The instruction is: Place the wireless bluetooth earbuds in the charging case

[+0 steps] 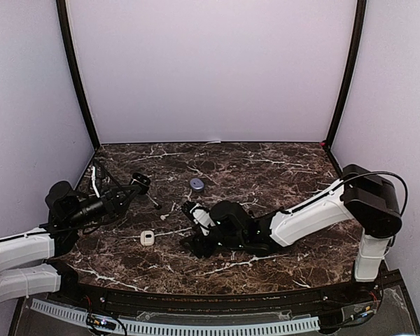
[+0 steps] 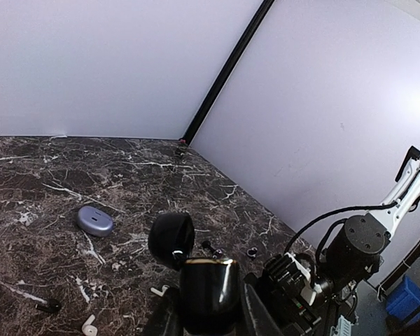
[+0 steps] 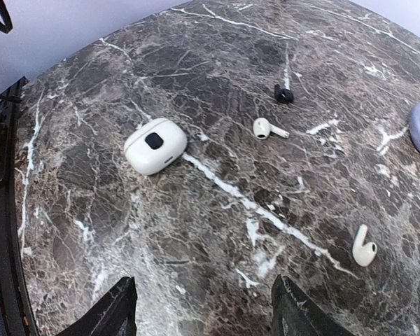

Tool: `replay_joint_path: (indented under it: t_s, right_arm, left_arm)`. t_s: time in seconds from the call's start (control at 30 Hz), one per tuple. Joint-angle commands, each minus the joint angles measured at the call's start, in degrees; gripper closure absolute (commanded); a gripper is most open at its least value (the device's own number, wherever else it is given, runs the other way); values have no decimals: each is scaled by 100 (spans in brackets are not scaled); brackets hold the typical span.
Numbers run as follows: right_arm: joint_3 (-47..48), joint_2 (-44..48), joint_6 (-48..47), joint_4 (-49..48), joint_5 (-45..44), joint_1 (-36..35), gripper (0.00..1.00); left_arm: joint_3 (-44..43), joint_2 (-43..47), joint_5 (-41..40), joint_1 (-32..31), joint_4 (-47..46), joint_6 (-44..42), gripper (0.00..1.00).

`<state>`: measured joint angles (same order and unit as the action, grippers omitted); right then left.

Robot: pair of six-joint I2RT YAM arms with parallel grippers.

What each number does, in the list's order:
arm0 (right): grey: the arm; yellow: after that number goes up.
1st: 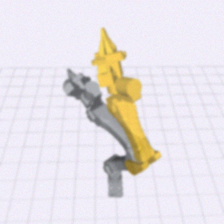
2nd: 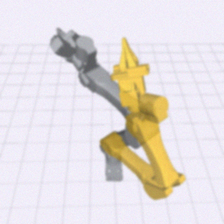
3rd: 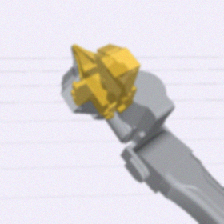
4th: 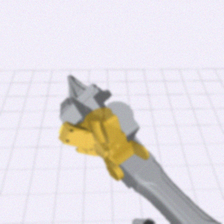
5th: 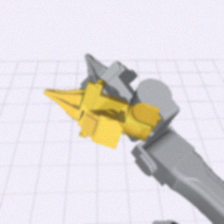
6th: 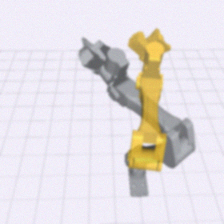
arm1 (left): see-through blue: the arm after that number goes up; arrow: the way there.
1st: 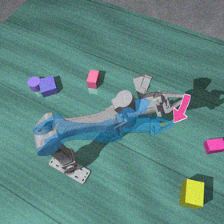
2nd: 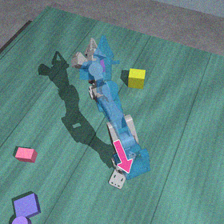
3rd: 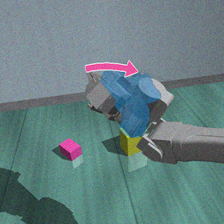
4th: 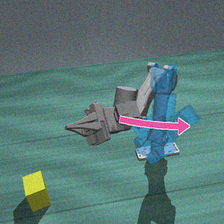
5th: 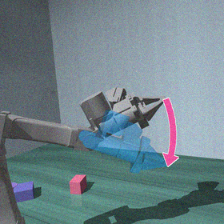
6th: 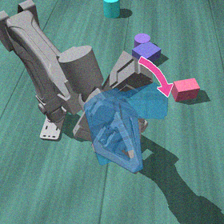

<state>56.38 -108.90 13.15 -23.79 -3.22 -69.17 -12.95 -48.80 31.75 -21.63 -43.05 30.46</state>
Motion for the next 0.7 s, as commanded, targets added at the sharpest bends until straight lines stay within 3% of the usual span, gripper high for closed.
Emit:
replay_joint_path:
  t_s: [0.0, 0.3, 0.5, 0.67]
  right_arm:
    - [-323, 443, -5, 92, -508, 78, 35]
    - [-1058, 1423, 351, 709, -648, 745, 39]
    - [-1514, 2278, 577, 1388, -732, 1278, 42]
    - [-1899, 2768, 827, 1742, -729, 1668, 45]
  left_arm:
    - [239, -111, 313, 27, -699, -160, 76]
    - [397, -1271, 1132, -166, -2222, -155, 76]
    - [57, -1971, 1278, -984, -2112, -1080, 76]
    - [31, -2411, 1807, -1102, -2683, -1216, 76]
